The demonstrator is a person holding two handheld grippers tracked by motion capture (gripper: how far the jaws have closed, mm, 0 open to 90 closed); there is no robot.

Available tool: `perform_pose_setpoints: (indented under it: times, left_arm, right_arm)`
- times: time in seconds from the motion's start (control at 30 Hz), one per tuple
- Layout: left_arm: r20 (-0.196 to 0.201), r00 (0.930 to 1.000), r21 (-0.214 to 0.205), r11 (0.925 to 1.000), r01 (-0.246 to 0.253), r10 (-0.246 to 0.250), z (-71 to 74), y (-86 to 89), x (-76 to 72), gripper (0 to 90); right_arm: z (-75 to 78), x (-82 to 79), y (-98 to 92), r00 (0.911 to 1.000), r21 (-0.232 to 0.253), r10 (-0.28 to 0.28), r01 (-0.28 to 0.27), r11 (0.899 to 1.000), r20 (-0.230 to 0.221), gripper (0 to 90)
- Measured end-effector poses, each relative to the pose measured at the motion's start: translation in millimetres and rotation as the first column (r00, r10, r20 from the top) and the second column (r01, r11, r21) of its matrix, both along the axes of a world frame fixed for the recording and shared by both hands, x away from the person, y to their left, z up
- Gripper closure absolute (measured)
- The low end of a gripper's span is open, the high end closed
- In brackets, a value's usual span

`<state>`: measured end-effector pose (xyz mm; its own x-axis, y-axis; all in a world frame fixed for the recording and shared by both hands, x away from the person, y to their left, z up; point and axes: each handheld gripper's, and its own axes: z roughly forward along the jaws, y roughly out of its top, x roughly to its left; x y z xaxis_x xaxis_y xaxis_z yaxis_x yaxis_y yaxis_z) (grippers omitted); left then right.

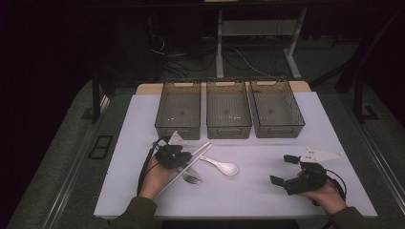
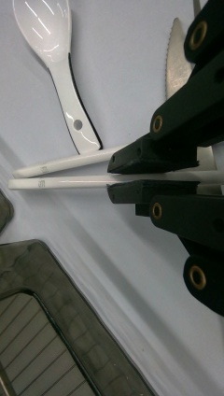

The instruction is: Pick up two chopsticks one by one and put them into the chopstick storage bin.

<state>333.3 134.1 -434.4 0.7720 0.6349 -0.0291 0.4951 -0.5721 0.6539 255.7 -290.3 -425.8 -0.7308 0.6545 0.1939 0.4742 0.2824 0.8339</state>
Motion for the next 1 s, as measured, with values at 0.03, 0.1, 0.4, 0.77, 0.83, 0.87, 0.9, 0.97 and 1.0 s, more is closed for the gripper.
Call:
perform_pose_setpoints:
  times: [0.03, 0.1, 0.4, 0.77, 0.83, 0.87, 0.9, 0.97, 1.0]
  left_arm:
    - [-0.005, 1.0, -0.001, 1.0, 0.002, -0.002, 0.5, 0.3, -0.5, 83.3]
    - [-0.004, 1.0, -0.011, 0.9999, 0.005, -0.005, 1.2, 0.7, -1.3, 83.2]
    - [-0.01, 0.9983, -0.036, 0.9978, 0.057, -0.057, 11.2, 8.2, -5.1, 83.3]
    - [-0.017, 0.9926, -0.059, 0.9911, 0.119, -0.121, 25.3, 11.9, -13.4, 83.2]
    - [-0.013, 0.9915, -0.063, 0.9897, 0.129, -0.13, 30.4, 10.9, -15.4, 83.3]
    - [-0.013, 0.9915, -0.063, 0.9897, 0.129, -0.13, 30.4, 10.9, -15.4, 83.3]
    - [-0.011, 0.9912, -0.062, 0.9894, 0.131, -0.132, 32.3, 10.5, -15.8, 83.3]
    - [-0.01, 0.9912, -0.066, 0.9892, 0.131, -0.132, 35.8, 9.3, -16.9, 83.2]
    - [-0.009, 0.9909, -0.068, 0.9888, 0.133, -0.134, 37.5, 8.7, -17.4, 83.3]
  right_arm:
    - [-0.4, 0.0, 0.3, 1.0, -0.001, 0.0, 0.0, 1.0, 0.001, 0.8]
    - [-1.3, 0.0, 0.8, 1.0, -0.007, -0.001, 0.001, 1.0, 0.003, 0.8]
    - [-4.2, 0.1, 2.5, 1.0, -0.011, -0.006, 0.006, 1.0, 0.007, 0.8]
    - [-7.5, 2.0, 3.4, 0.9999, -0.04, -0.012, 0.012, 0.999, 0.006, 0.8]
    - [-7.7, 2.0, 3.6, 0.9999, -0.039, -0.014, 0.014, 0.999, 0.006, 0.8]
    - [-7.7, 2.0, 3.6, 0.9999, -0.039, -0.014, 0.014, 0.999, 0.006, 0.8]
    - [-8.0, 2.1, 3.7, 0.9999, -0.041, -0.013, 0.013, 0.999, 0.007, 0.8]
    - [-8.1, 2.1, 3.8, 0.9999, -0.041, -0.013, 0.013, 0.999, 0.002, 0.8]
    - [-8.3, 2.2, 3.8, 0.9999, -0.043, -0.013, 0.013, 0.999, 0.002, 0.8]
